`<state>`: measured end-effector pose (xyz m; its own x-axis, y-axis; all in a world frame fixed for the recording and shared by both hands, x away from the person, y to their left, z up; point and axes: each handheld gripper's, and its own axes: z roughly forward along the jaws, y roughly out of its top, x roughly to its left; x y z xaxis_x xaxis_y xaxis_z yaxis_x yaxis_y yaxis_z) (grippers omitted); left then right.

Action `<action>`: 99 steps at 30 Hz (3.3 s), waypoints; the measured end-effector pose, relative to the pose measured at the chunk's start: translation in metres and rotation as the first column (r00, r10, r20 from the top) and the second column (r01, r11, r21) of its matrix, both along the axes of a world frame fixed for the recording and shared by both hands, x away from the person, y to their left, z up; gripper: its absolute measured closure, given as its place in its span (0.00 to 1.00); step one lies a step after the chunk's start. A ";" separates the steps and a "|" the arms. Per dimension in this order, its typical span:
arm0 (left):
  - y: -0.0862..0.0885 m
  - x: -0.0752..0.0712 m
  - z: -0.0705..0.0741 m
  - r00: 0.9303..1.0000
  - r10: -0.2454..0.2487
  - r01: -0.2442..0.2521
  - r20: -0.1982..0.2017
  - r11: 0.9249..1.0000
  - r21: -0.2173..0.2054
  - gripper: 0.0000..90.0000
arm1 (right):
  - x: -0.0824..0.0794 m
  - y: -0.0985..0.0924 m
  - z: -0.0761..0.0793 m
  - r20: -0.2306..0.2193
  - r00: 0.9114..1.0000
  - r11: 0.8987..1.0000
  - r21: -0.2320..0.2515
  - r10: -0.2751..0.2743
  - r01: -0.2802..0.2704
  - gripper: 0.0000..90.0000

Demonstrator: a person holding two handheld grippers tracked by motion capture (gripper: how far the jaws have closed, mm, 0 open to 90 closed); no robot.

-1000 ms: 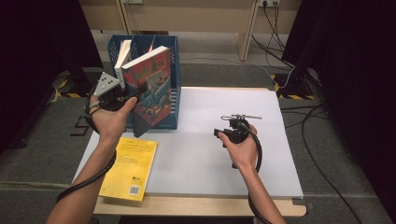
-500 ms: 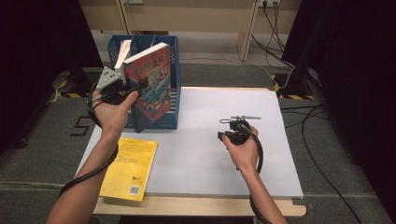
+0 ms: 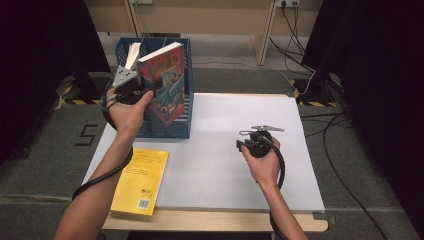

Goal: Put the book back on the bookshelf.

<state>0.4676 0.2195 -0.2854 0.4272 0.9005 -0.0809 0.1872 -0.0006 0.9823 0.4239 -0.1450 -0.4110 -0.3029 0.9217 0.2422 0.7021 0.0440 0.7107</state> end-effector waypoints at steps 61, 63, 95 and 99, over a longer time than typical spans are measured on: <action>-0.032 0.085 -0.019 0.989 0.142 -0.142 -0.029 0.990 0.001 0.82 | -0.036 -0.023 -0.040 0.081 0.997 1.000 -0.017 -0.007 0.008 0.68; -0.033 0.086 -0.021 0.991 0.135 -0.135 -0.023 0.991 0.000 0.82 | -0.036 -0.023 -0.040 0.080 0.997 1.000 -0.016 -0.007 0.009 0.68; -0.045 0.107 -0.048 0.989 0.143 -0.143 -0.029 0.990 -0.003 0.82 | -0.037 -0.022 -0.042 0.105 0.994 1.000 -0.007 0.001 -0.001 0.68; -0.045 0.111 -0.054 0.989 0.143 -0.143 -0.034 0.990 0.005 0.82 | -0.037 -0.022 -0.044 0.108 0.994 1.000 -0.008 0.001 0.000 0.68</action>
<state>0.5786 0.1744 -0.3396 0.2907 0.9525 -0.0905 0.2187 0.0259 0.9755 0.3872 -0.1669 -0.4546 -0.3278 0.9231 0.2010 0.6209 0.0502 0.7823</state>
